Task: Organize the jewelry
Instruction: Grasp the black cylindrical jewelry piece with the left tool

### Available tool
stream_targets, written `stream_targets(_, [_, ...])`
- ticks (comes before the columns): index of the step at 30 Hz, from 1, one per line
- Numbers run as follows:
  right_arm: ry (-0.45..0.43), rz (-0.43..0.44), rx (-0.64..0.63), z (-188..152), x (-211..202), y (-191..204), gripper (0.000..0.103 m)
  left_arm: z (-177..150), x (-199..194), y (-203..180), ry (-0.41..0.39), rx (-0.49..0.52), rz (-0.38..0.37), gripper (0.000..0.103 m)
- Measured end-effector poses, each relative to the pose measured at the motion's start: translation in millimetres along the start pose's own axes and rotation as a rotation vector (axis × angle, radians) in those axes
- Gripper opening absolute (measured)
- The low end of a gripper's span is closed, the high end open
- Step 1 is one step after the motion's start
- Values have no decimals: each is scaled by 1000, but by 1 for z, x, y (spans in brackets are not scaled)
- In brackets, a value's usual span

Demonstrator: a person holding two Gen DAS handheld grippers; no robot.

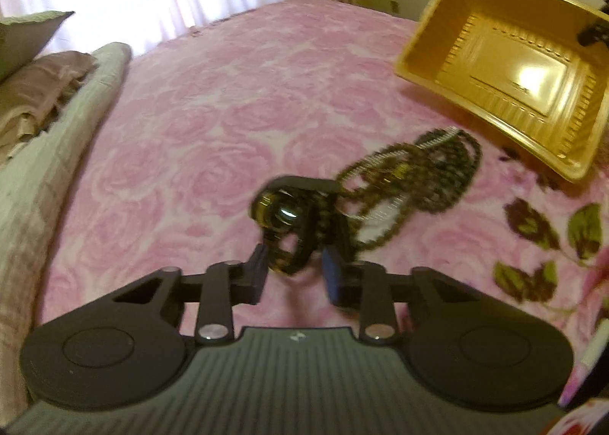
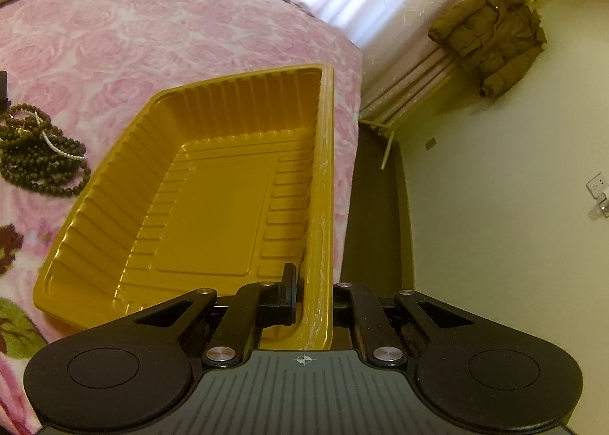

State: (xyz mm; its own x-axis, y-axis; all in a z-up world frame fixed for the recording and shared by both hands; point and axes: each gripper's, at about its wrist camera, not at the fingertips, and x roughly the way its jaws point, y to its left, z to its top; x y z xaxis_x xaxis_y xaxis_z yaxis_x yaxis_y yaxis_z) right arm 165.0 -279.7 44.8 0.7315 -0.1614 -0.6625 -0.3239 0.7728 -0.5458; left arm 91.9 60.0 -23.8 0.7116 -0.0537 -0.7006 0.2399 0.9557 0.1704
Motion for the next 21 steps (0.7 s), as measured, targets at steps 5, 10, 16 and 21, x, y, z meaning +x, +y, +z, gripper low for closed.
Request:
stream_targets(5, [3,1,6,-1,-1,-1,8,-6,4,-8,9,-27,-30,24])
stream_targets(10, [1,0,4,-2,-1,-2,8,1,7,-19,16,-9,-30,24])
stream_targets(16, [0,0,2,-2,-1,-1,8,-4,23,-24,59,24,7,25])
stream_targets(21, [-1,-3,-5,-3,-2,-1,8,-7,21,-24,60,9,5,20])
